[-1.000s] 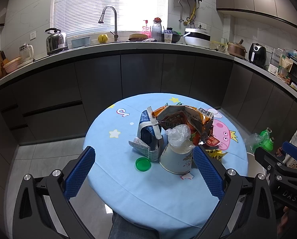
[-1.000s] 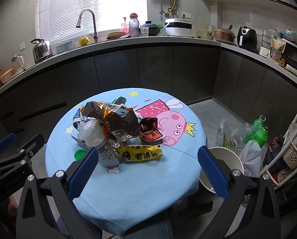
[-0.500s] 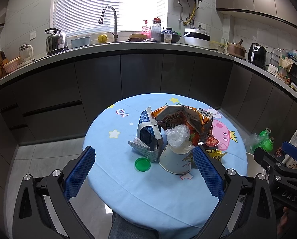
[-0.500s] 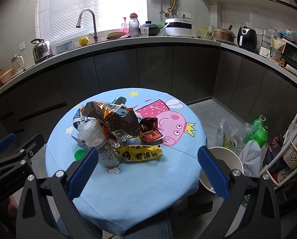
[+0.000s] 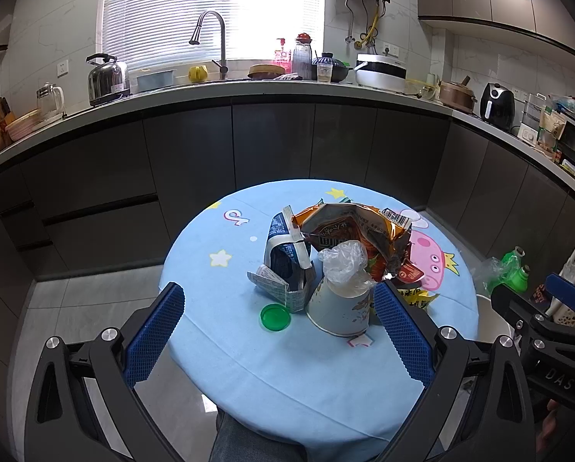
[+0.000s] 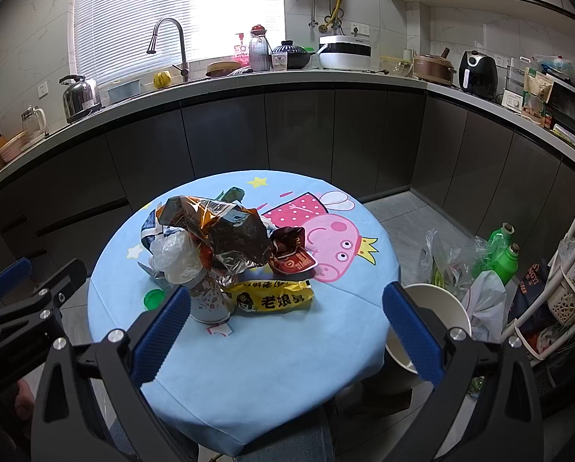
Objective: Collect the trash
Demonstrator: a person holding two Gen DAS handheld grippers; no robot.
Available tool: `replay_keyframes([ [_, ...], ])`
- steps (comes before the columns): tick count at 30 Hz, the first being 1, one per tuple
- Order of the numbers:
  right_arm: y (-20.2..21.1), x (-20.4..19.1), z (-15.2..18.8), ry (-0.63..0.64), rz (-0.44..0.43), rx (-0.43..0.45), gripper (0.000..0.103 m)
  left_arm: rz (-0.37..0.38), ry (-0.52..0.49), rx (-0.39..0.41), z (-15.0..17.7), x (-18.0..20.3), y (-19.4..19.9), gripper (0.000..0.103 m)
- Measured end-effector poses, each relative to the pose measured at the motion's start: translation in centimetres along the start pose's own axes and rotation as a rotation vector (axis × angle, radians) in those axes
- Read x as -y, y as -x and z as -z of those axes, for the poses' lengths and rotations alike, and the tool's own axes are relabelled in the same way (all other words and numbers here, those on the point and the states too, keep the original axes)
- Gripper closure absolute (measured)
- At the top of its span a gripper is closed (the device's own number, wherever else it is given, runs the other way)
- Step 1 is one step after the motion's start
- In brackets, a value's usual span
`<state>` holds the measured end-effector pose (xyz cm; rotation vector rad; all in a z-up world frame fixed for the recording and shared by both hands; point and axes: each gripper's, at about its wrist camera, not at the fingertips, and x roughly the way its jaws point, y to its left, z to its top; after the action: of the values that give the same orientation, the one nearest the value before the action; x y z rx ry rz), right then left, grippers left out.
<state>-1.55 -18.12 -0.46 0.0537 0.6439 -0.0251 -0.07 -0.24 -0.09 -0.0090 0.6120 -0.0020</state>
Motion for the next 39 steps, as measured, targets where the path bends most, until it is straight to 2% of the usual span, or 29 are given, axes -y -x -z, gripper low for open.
replay_keyframes([
  [39,-0.9,0.1,-0.2,-0.002,-0.003,-0.009,0.003,0.007,0.001,-0.023,0.0,0.6,-0.7,0.009],
])
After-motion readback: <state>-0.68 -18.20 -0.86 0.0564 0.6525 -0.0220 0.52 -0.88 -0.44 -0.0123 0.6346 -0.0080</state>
